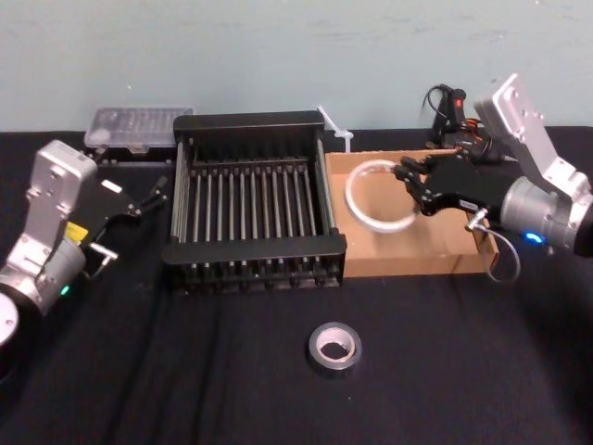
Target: Pick up the white tape and place it into the black box , Pick up the silver tape and place it into the brown box.
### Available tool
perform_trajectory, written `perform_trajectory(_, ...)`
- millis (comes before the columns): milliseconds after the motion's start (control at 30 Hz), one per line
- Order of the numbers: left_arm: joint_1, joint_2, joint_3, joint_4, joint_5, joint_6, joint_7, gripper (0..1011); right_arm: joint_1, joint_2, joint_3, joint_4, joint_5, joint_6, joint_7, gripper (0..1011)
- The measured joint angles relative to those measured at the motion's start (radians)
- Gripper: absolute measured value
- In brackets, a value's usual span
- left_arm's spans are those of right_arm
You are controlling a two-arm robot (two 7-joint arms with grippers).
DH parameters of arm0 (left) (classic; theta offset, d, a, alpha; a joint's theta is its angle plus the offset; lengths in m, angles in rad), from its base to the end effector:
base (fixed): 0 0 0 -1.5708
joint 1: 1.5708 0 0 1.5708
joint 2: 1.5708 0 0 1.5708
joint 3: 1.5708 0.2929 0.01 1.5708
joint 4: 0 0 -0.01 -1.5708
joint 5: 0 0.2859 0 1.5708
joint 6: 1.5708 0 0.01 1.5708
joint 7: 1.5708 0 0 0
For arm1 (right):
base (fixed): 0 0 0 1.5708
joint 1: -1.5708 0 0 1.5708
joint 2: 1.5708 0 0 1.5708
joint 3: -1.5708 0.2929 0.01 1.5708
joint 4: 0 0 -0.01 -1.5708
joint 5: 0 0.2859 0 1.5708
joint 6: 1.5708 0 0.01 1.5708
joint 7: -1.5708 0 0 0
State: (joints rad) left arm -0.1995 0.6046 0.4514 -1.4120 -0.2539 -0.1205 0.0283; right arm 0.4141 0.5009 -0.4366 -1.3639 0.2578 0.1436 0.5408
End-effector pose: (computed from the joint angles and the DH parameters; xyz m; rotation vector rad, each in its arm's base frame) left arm 0.3369 0.0903 -0.3002 0.3044 -0.2850 1.2480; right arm 0.3995 -0.0647 -0.2400 -0.3651 -0.1065 -0.7801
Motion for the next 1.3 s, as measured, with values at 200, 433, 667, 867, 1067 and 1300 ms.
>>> perform_trajectory(200, 0.0, 0.0, 0.0, 0.0, 0.0, 0.0, 0.0, 1001, 0.046, -0.032, -0.026, 0.043, 0.0, -0.014, 0.021, 95)
perform_trajectory(433, 0.0, 0.0, 0.0, 0.0, 0.0, 0.0, 0.0, 1001, 0.104, -0.071, -0.062, 0.097, -0.008, -0.031, 0.044, 95)
perform_trajectory(667, 0.0, 0.0, 0.0, 0.0, 0.0, 0.0, 0.0, 1001, 0.161, -0.114, -0.1, 0.163, -0.015, -0.044, 0.07, 95)
perform_trajectory(867, 0.0, 0.0, 0.0, 0.0, 0.0, 0.0, 0.0, 1002, 0.203, -0.151, -0.128, 0.224, -0.017, -0.055, 0.089, 95)
perform_trajectory(1067, 0.0, 0.0, 0.0, 0.0, 0.0, 0.0, 0.0, 1001, 0.244, -0.188, -0.151, 0.292, -0.024, -0.071, 0.102, 95)
perform_trajectory(1300, 0.0, 0.0, 0.0, 0.0, 0.0, 0.0, 0.0, 1001, 0.284, -0.231, -0.172, 0.367, -0.032, -0.093, 0.115, 95)
